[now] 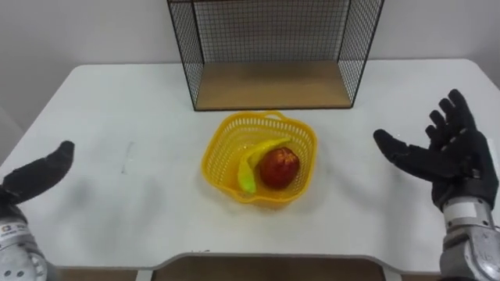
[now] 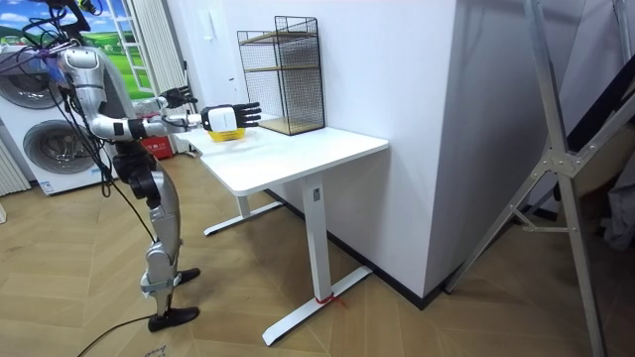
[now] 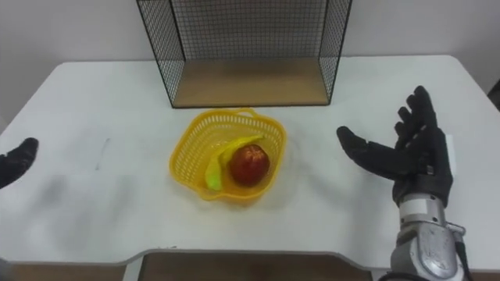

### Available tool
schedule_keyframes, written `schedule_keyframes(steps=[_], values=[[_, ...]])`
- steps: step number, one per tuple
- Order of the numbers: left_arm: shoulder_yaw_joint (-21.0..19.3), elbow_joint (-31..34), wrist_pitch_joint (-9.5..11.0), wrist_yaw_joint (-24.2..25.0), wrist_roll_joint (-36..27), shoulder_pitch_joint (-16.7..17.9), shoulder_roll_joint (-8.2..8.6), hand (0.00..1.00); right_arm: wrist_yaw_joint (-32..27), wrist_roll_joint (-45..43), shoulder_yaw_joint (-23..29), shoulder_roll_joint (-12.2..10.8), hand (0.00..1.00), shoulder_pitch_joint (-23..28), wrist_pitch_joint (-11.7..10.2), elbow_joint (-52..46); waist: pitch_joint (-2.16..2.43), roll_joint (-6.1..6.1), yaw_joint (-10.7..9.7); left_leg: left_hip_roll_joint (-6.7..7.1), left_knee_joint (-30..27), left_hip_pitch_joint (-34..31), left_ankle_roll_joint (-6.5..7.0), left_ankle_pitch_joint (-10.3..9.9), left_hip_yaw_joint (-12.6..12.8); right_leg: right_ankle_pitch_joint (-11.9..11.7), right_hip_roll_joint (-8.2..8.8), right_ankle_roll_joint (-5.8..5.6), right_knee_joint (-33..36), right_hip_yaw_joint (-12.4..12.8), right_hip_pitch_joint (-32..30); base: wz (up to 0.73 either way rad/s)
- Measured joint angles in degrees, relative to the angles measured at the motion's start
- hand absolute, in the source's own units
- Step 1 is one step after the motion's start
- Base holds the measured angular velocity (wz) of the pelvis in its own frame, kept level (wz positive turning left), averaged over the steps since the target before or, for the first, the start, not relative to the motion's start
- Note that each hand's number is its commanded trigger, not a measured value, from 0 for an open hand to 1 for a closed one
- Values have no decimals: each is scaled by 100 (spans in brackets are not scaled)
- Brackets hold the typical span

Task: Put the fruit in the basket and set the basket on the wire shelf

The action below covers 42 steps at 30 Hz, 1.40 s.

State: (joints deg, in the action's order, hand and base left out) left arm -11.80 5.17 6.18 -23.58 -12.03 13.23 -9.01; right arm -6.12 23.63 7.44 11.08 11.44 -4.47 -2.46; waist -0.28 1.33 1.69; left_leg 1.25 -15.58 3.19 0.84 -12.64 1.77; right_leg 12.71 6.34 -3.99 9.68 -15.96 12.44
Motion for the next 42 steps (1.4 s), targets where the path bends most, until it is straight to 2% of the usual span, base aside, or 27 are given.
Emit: schedule_keyframes(steps=[3,8,13,17,25,32,42], values=[[330,-7,166,323,-325,-2,33,0,141,10,-253,-13,0,0,-10,23,-10,-10,-6,-12,-21,-4,-1,1,40,0,-4,0,1,38,18,-6],[859,-55,165,845,-537,1,55,0,435,171,-564,-43,0,-6,-57,137,-45,-64,6,-40,-74,-74,-2,-2,62,-14,-29,19,12,101,-72,-3],[1253,-393,126,1309,-623,-2,101,0,515,277,-863,-88,0,-13,-57,324,-36,-49,-8,-67,-94,-224,-4,0,84,-23,-44,32,89,157,-226,-2],[1480,-552,125,1585,-640,0,150,0,550,292,-951,-263,0,-13,-57,396,-38,-68,-20,-67,-117,-239,-3,1,116,-27,-37,33,98,155,-248,-2],[1629,-748,125,1693,-650,-1,178,0,601,307,-1132,-273,0,-16,-66,424,-36,-84,-60,-69,-113,-236,-3,1,122,-27,-38,33,88,163,-251,0],[1730,-820,125,1701,-649,0,178,0,747,308,-1229,-272,0,-16,-66,433,-63,-52,-69,-71,-104,-244,-3,0,122,-27,-38,33,89,161,-261,0],[1899,-845,125,1801,-648,0,190,0,1010,308,-1305,-276,0,-17,-66,435,-62,-52,-100,-81,-87,-256,-3,1,147,-27,-42,33,97,174,-343,0]])
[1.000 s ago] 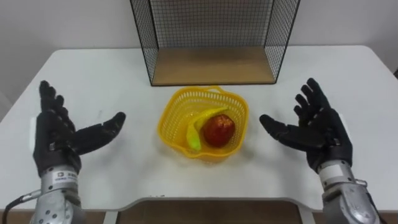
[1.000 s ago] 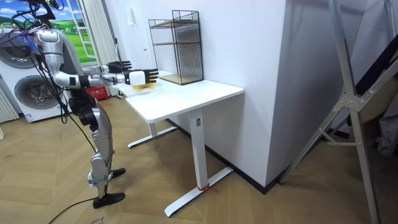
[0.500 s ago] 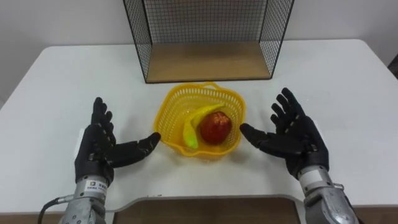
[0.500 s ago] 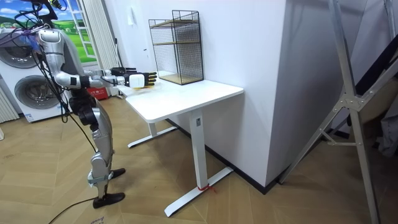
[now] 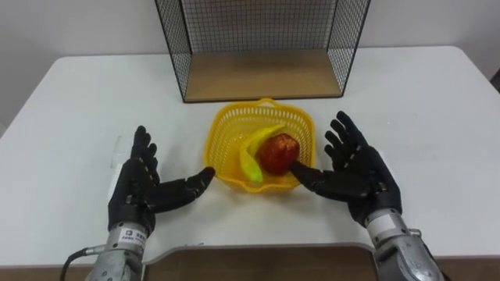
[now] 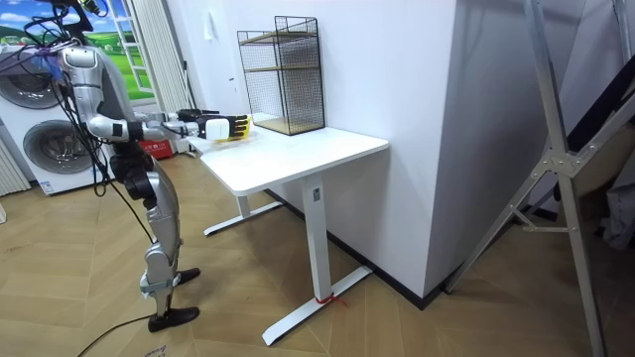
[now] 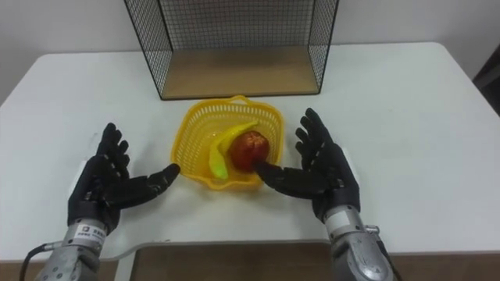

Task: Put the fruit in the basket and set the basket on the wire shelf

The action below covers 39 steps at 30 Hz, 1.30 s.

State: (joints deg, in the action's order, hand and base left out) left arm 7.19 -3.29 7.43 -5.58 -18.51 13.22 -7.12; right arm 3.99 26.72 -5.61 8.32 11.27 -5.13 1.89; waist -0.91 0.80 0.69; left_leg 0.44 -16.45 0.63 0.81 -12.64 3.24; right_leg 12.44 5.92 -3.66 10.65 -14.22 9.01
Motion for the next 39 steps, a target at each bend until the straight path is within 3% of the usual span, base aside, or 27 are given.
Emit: schedule_keyframes(steps=[9,17,26,39], values=[[1,-13,-3,181,-1,4,22,0,285,44,0,-263,0,-7,0,188,7,-31,-43,-11,16,34,0,0,135,0,4,0,-3,114,12,-6],[56,-13,-2,404,-28,5,111,0,440,53,-2,-361,0,-7,-3,280,16,-87,-62,-24,77,156,0,0,190,-5,1,6,-2,154,68,-3],[127,-22,-117,781,-1333,-2,113,0,431,230,-36,-351,0,-58,0,493,13,-79,-140,-61,-8,45,-4,-3,219,-26,-20,26,5,166,-5,-1],[142,-20,-130,899,-1639,-9,139,0,498,219,-180,-366,0,-107,1,499,11,-81,-198,-90,-14,2,-7,-6,291,-33,-37,37,19,256,-74,-2]])
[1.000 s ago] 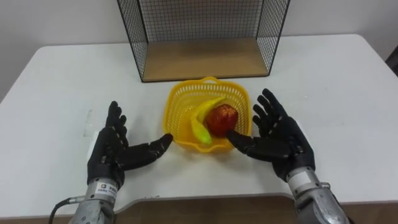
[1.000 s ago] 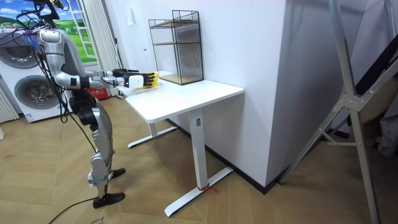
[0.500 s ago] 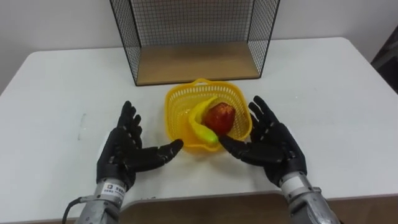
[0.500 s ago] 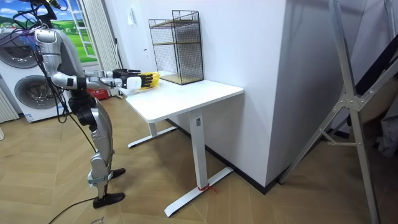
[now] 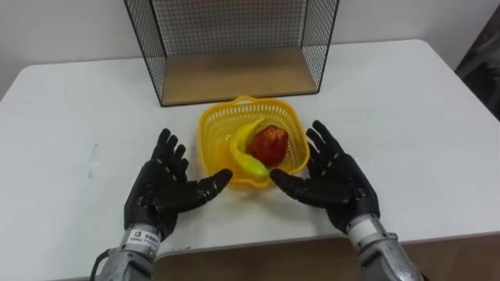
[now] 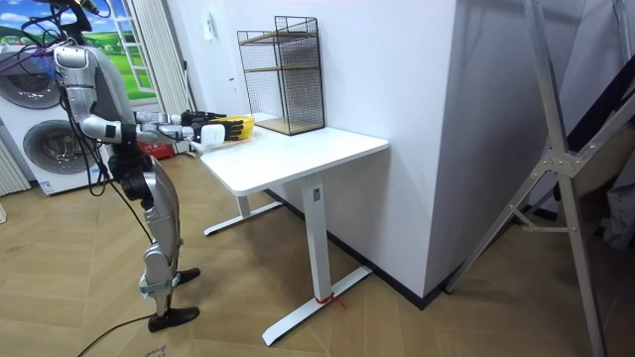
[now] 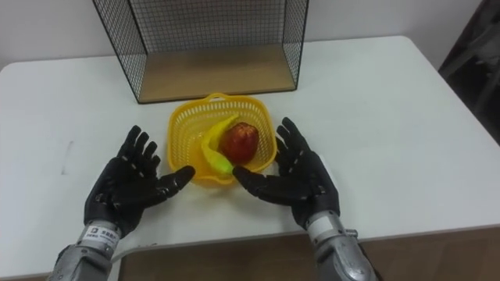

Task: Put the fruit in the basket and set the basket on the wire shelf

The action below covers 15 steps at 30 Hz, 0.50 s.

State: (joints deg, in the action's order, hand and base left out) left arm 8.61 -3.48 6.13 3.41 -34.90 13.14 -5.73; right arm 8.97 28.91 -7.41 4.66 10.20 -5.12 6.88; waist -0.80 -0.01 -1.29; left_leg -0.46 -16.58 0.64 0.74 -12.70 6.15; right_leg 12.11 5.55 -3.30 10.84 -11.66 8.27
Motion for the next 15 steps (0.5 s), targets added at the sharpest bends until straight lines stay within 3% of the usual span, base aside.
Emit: schedule_keyframes(steps=[9,15], values=[[86,2,2,65,-489,1,-30,0,66,3,-74,6,0,0,-12,195,-6,-1,-10,1,25,20,0,1,15,0,-2,0,-3,32,0,0],[87,2,3,65,-498,1,-31,0,66,3,-77,5,0,0,-21,195,-22,-13,-14,1,32,13,0,0,15,0,-2,0,-4,33,-1,0]])
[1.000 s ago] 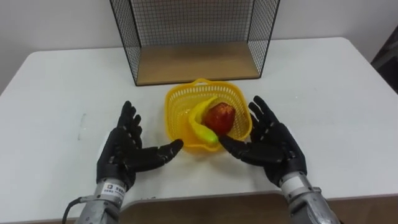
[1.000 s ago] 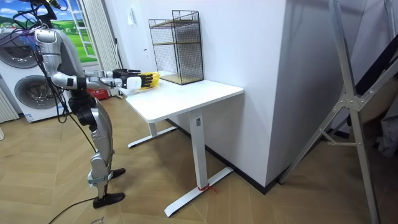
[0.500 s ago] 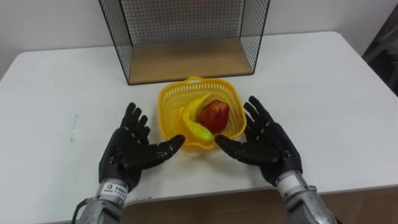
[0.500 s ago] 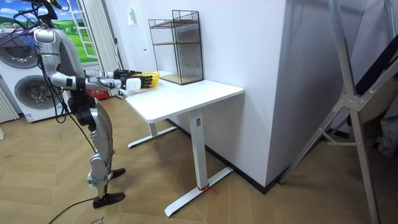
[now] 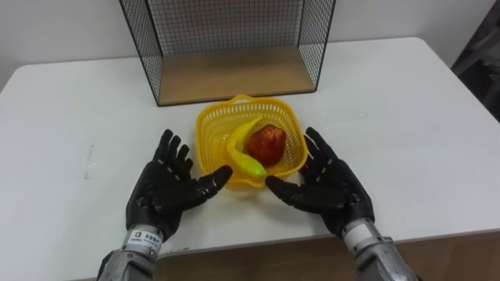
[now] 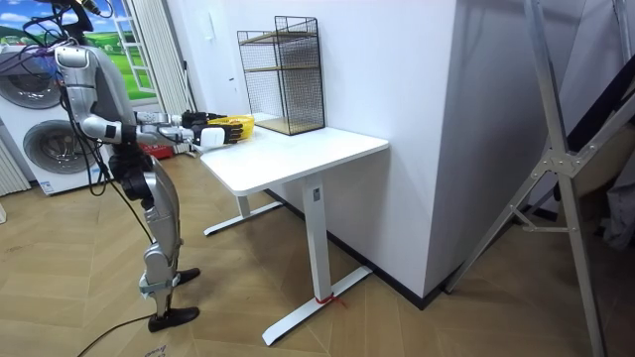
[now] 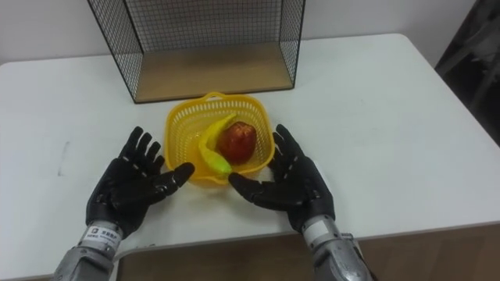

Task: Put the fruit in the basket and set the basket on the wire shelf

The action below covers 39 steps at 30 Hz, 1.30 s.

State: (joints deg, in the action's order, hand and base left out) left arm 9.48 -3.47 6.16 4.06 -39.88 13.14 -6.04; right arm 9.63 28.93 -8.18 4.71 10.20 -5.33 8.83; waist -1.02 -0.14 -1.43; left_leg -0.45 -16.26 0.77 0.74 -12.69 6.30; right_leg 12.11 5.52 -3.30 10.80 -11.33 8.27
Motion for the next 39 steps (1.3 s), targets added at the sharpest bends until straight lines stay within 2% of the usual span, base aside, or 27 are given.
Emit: schedule_keyframes(steps=[16,20,25,34,39], values=[[-2,22,2,0,9,-49,1,0,45,-19,4,-1,0,-25,-9,-9,-14,-40,-4,-3,-4,-20,-1,-1,4,0,-2,0,6,3,-35,0],[-3,289,5,0,9,-67,3,0,40,-58,4,0,0,-97,-9,-31,-10,-35,-3,-3,-5,-11,-1,-1,4,0,-2,0,6,5,-29,0],[10,341,25,0,8,-111,9,0,-35,-256,-37,9,0,-108,-12,-314,4,-11,6,-3,-1,27,-1,0,4,0,-2,0,3,5,-1,0],[207,340,44,0,146,-141,26,0,-85,-898,-141,17,0,-195,-30,-345,4,-11,16,-5,1,62,-1,0,4,0,-4,0,8,11,24,0],[208,340,45,-1,144,-141,14,0,-85,-920,-182,37,0,-271,-30,-345,3,-12,17,-8,-1,44,-1,0,4,0,-3,0,40,11,-10,0]])
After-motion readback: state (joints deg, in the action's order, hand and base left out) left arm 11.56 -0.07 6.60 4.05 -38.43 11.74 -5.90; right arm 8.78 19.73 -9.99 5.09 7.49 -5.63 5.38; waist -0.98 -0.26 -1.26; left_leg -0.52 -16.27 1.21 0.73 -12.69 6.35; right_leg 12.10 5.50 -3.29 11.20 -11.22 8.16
